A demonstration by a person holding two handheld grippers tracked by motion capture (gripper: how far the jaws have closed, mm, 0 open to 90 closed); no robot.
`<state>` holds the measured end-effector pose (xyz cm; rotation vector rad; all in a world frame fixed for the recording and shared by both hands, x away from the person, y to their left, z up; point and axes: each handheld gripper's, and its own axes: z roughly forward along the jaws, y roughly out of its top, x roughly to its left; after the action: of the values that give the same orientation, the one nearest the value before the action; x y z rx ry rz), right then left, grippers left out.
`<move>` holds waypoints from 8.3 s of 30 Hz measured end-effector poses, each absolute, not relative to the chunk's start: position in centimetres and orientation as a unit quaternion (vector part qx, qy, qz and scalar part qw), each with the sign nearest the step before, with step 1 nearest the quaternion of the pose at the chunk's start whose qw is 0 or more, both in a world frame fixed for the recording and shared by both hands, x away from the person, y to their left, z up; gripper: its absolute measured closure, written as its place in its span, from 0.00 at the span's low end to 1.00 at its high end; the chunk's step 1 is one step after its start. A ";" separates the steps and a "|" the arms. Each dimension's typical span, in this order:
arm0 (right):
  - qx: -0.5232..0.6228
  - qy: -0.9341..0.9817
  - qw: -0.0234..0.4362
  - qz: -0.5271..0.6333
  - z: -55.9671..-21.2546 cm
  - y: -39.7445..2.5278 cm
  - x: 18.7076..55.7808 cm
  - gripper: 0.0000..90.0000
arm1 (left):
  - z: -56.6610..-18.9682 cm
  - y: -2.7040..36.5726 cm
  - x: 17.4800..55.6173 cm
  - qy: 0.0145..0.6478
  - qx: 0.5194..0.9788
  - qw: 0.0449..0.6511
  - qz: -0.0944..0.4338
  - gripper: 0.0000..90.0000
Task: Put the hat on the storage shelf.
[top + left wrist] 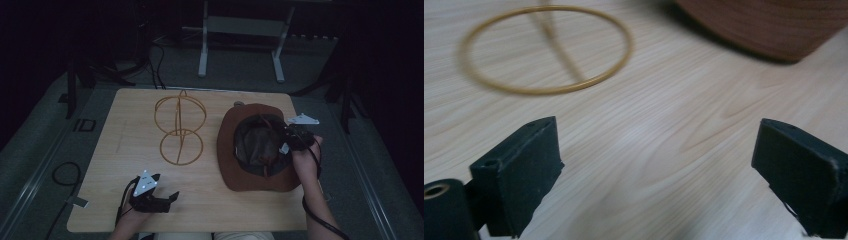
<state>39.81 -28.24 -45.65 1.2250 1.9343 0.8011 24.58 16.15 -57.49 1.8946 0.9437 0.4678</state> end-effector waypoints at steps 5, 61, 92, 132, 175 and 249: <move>0.475 0.738 0.352 0.324 -44.8 -28.6 38.3 0.97 | -56.2 13.7 26.0 0.362 0.781 0.480 0.169 0.07; 0.416 0.737 0.336 0.414 -41.6 -27.0 31.8 0.97 | -46.3 -4.0 37.7 0.356 0.809 0.410 0.227 0.47; 0.415 0.722 0.282 0.477 -43.9 -29.2 28.7 0.39 | -42.9 -4.4 36.8 0.322 0.797 0.419 0.293 0.96; 0.283 0.758 0.164 0.564 -42.4 -30.0 27.1 0.36 | -39.5 0.6 32.2 0.107 0.755 0.625 0.168 0.96; 0.201 0.742 0.075 0.635 -39.9 -26.8 26.9 0.99 | -36.7 -0.4 30.0 0.075 0.749 0.638 0.165 0.71; 0.305 0.655 0.131 0.678 -31.1 -19.2 43.4 0.99 | -56.7 23.6 21.5 0.414 0.709 0.481 0.308 0.05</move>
<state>43.40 -19.20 -31.12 0.8861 1.9029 1.9688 21.47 23.63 -56.67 1.7294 1.0097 0.7500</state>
